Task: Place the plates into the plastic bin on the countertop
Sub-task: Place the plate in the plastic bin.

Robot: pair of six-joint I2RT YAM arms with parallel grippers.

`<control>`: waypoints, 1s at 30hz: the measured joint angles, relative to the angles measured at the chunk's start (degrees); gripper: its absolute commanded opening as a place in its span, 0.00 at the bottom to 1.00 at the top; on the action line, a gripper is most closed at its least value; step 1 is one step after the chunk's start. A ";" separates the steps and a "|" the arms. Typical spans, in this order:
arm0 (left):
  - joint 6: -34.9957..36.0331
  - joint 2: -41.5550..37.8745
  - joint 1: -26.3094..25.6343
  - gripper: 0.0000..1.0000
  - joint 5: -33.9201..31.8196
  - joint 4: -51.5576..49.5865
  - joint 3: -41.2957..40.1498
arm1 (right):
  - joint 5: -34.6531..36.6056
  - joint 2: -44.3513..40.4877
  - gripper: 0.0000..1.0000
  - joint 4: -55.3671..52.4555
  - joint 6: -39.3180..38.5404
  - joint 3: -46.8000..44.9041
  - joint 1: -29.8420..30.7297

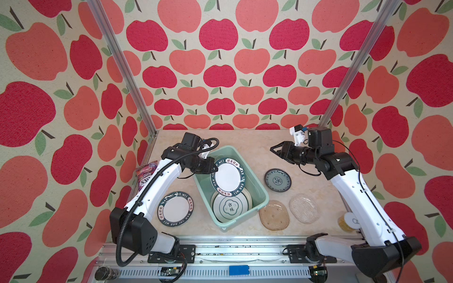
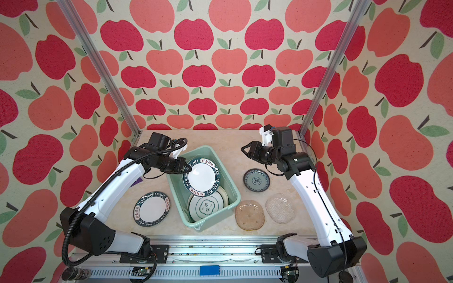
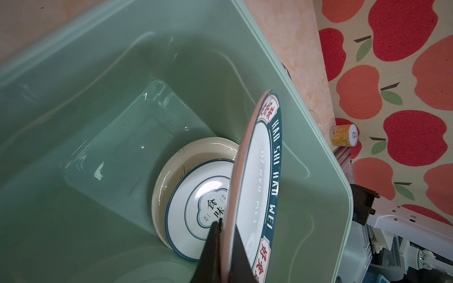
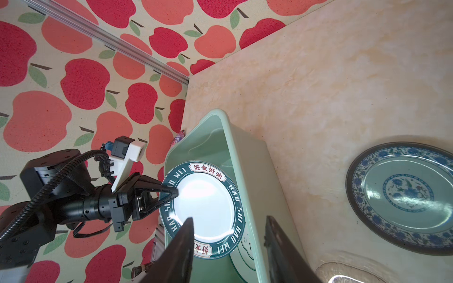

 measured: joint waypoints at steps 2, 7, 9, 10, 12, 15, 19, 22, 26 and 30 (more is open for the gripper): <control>1.86 0.92 -0.26 0.00 -1.09 -0.70 0.22 | -0.17 0.44 0.48 -0.13 -0.13 0.00 0.00; 6.27 3.82 -2.91 0.00 -2.19 -1.60 0.66 | -0.39 1.20 0.48 -0.15 -0.44 0.02 0.00; 7.43 4.79 -4.20 0.00 -2.27 -1.53 0.63 | -0.39 1.40 0.48 -0.17 -0.46 0.02 0.00; 7.98 5.22 -4.83 0.00 -2.54 -1.51 0.59 | -0.39 1.42 0.48 -0.17 -0.48 0.04 0.00; 9.07 5.95 -5.92 0.00 -2.78 -1.36 0.50 | -0.39 1.62 0.48 -0.50 -0.68 0.22 0.00; 10.43 7.28 -7.19 0.00 -3.19 -1.11 0.39 | -0.39 1.92 0.48 -1.07 -1.27 0.59 -0.02; 11.72 9.33 -8.07 0.00 -3.45 -0.24 -0.79 | -0.52 2.34 0.48 -1.42 -1.53 0.85 -0.37; 12.15 10.97 -8.13 0.00 -3.06 0.68 -1.95 | -0.57 2.82 0.48 -1.46 -1.53 0.98 -0.37; 12.46 12.35 -8.13 0.00 -1.51 2.54 -3.72 | -0.66 3.41 0.48 -1.46 -1.68 1.01 -0.37; 13.00 12.50 -8.13 0.00 0.42 3.50 -5.49 | -0.83 4.04 0.48 -1.62 -1.92 1.31 -0.55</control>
